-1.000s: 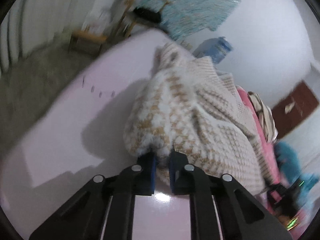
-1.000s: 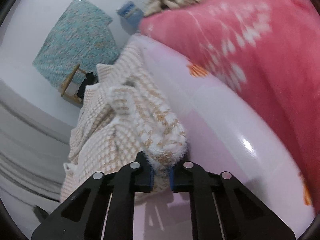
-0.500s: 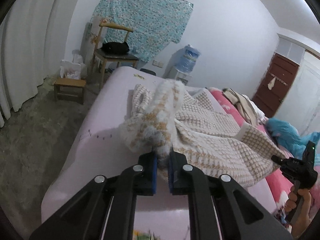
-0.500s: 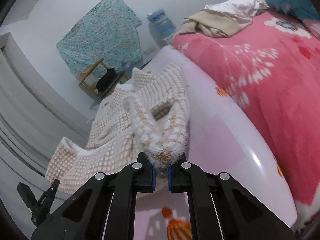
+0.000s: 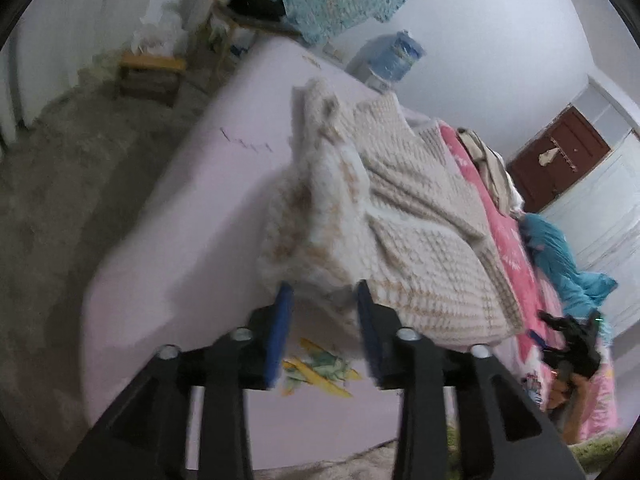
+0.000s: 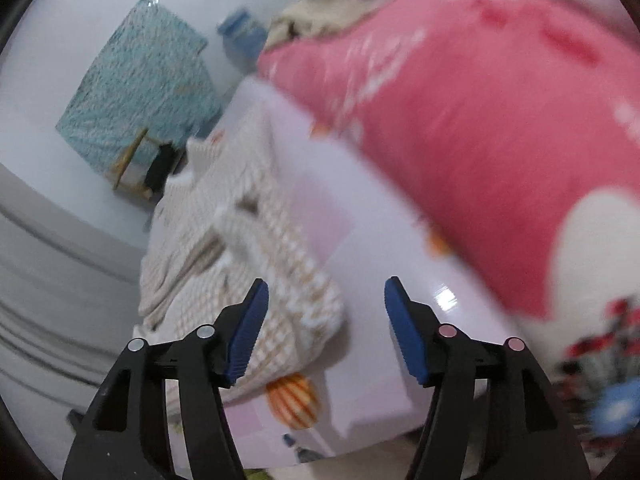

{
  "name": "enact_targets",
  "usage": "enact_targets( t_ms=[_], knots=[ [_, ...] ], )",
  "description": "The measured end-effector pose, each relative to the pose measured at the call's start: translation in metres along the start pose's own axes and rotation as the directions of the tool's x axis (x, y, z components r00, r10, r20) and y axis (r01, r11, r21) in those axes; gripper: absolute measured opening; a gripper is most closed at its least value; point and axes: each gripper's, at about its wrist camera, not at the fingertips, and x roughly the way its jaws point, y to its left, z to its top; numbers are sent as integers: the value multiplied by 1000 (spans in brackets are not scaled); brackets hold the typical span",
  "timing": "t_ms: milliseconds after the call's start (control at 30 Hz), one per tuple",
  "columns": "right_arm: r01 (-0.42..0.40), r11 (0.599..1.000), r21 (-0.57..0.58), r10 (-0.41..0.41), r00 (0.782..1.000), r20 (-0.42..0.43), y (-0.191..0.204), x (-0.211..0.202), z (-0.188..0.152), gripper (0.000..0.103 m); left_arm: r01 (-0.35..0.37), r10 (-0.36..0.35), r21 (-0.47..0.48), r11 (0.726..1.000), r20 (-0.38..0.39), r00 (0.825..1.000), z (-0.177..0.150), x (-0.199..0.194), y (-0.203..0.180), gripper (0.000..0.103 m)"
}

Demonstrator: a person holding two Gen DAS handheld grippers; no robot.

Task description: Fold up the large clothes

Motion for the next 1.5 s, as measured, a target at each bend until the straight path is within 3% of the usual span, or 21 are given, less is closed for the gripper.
enact_targets(
  t_ms=[67, 133, 233, 367, 467, 567, 733, 833, 1000, 1133, 1500],
  knots=[
    [19, 1000, -17, -18, 999, 40, 3, -13, 4, 61, -80, 74, 52, 995, 105, 992, 7, -18, -7, 64],
    [35, 997, -74, -30, 997, 74, 20, -20, 7, 64, -111, 95, 103, 988, 151, 984, 14, -26, -15, 68],
    [12, 981, -194, 0, 998, 61, 55, -11, 0, 72, -79, 51, 164, 983, 172, 984, 24, -20, -34, 74],
    [-86, 929, -360, 60, 995, -85, 110, 32, -21, 76, 5, -25, 235, 972, 79, 997, 29, 18, -72, 80],
    [-99, 885, -455, 36, 989, -145, 141, 61, -39, 78, 1, 4, 327, 945, -13, 1000, 23, 58, -104, 81],
    [-51, 837, -544, -29, 990, -138, 160, 84, -51, 80, -14, 56, 399, 917, -94, 994, 14, 98, -124, 81],
    [25, 819, -573, -128, 982, -139, 158, 113, -65, 80, -28, 101, 375, 926, -177, 979, 6, 135, -115, 87],
    [36, 822, -568, -160, 973, -169, 151, 128, -74, 83, -1, 67, 327, 945, -191, 979, 9, 137, -108, 92],
    [29, 829, -558, -155, 971, -180, 146, 136, -80, 95, -20, 94, 367, 930, -184, 979, 3, 141, -114, 98],
    [23, 827, -562, -150, 972, -181, 146, 141, -80, 95, -44, 116, 397, 917, -158, 981, -1, 144, -119, 98],
    [15, 836, -548, -131, 976, -172, 139, 135, -79, 95, -39, 111, 379, 925, -170, 979, 2, 144, -117, 98]
  ],
)
